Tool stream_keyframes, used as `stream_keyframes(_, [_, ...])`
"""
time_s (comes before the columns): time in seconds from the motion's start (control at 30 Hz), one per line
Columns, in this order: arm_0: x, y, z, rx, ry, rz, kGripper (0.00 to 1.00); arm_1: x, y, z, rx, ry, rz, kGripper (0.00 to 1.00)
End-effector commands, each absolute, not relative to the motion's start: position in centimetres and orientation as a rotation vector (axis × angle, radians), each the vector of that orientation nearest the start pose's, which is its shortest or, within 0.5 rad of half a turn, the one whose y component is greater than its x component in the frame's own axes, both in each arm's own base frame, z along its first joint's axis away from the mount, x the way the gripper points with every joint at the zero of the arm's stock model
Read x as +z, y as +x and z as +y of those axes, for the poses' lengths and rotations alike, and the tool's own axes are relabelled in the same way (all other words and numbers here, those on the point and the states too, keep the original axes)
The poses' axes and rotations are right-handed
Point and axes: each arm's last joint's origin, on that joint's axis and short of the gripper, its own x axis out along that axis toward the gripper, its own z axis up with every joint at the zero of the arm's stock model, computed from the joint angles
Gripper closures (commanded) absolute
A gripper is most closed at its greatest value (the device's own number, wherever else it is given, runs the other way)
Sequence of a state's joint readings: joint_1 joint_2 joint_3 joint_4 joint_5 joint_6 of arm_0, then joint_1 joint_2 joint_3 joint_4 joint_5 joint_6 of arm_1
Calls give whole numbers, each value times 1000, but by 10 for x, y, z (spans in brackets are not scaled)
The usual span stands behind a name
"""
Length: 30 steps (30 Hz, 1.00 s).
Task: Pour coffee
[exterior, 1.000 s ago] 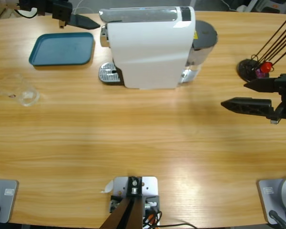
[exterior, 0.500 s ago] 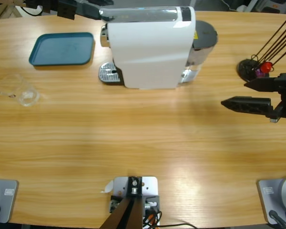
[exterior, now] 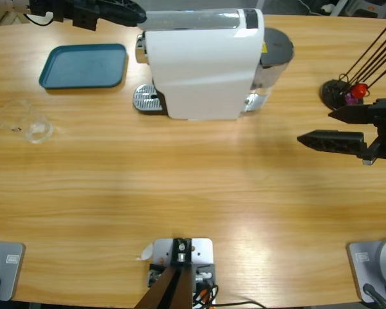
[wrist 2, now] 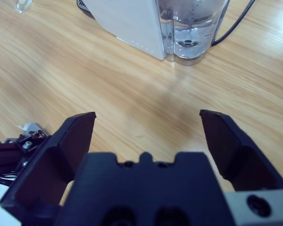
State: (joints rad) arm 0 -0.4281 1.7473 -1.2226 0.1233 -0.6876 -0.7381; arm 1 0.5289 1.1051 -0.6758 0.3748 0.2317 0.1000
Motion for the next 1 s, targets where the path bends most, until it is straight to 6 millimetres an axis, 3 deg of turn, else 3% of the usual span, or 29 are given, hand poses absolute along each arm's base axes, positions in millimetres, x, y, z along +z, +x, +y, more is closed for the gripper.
stream_keyframes(0.03, [401, 309, -209, -959, -689, 896, 1000, 283, 123, 84, 670, -30, 880, 0])
stream_keyframes(0.3, [421, 309, -227, -1067, -662, 846, 1000, 283, 124, 83, 655, -33, 872, 0])
stream_keyframes(0.33, [421, 307, -235, -1127, -620, 816, 428, 282, 125, 83, 642, -38, 859, 0])
stream_keyframes(0.37, [422, 301, -238, -1166, -566, 780, 73, 280, 127, 82, 627, -52, 832, 0])
stream_keyframes(0.4, [422, 292, -238, -1207, -487, 729, 12, 280, 126, 80, 596, -74, 808, 0])
stream_keyframes(0.5, [413, 254, -224, -1311, -194, 547, 9, 297, 122, 65, 440, -96, 693, 0])
stream_keyframes(0.57, [398, 226, -209, -1322, -75, 507, 11, 313, 130, 51, 315, -65, 633, 18])
stream_keyframes(0.67, [371, 183, -180, -1185, 47, 521, 11, 326, 152, 25, 94, -10, 612, 28])
stream_keyframes(0.8, [345, 149, -157, -1159, 91, 622, 9, 292, 173, 17, -37, -23, 694, 85])
stream_keyframes(1.0, [306, 121, -159, -963, 293, 688, 4, 235, 177, 14, -99, -3, 758, 201])
